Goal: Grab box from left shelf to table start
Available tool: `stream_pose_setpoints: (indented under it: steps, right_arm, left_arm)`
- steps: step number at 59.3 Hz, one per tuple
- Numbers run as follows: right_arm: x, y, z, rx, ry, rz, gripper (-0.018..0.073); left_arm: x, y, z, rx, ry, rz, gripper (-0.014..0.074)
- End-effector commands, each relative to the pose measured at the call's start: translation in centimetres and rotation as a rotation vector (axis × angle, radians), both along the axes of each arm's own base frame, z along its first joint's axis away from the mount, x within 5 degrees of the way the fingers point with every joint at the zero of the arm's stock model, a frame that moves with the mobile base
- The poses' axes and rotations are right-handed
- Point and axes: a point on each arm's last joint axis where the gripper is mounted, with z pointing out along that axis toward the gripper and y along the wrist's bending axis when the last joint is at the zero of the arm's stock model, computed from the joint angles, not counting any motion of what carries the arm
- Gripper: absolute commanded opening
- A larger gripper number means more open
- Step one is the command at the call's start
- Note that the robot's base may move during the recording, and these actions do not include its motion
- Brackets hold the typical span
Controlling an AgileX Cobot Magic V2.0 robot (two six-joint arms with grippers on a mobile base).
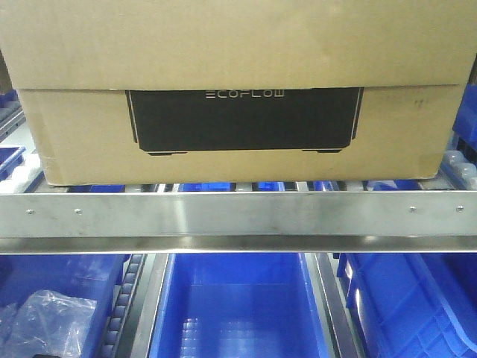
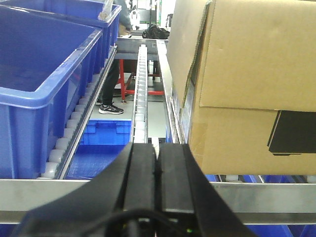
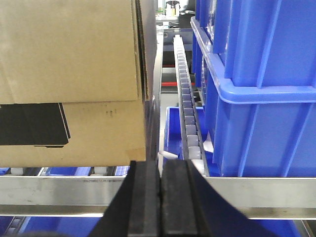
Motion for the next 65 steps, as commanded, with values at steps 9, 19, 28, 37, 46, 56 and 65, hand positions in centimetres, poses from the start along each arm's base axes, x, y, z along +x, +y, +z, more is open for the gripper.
stream_pose_setpoints:
  steps: [9,19,28,37,46,56,65]
  right_arm:
    - [-0.1,-0.1,0.9,-0.011,-0.094,-0.008,0.0055]
    - [-0.1,-0.1,0.9,-0.011,-0.094,-0.008,0.0055]
    - [-0.1,-0.1,0.9,-0.011,-0.094,-0.008,0.0055]
    - [-0.1,-0.1,0.9,-0.011,-0.094,-0.008,0.0055]
    - [-0.1,-0.1,0.9,-0.011,-0.094,-0.008,0.0055]
    - [-0.1,-0.1,0.9,-0.011,-0.094,-0.008,0.0055]
    - [-0.1,-0.1,0.9,-0.011,-0.094,-0.008,0.0055]
  left_arm:
    - [-0.1,0.0,0.2,-0.018,-0.08,-0.01,-0.0066]
    - [-0.6,0.0,2.6,-0.016,-0.044,-0.008,-0.0066]
    - [-0.9,0.1,5.4,0.0,0.053,-0.004,-0.0066]
    - [-0.4,0.1,7.9,0.068,0.056,0.003,-0.0066]
    - [1.4,-0.2,9.7,0.105,0.11,0.003,-0.0066]
    - [3.8,-0.6,12.0,0.113,0.132,-0.005,-0.0066]
    - [5.9,-1.4,15.1,0.142,0.116,-0.045,-0.0066]
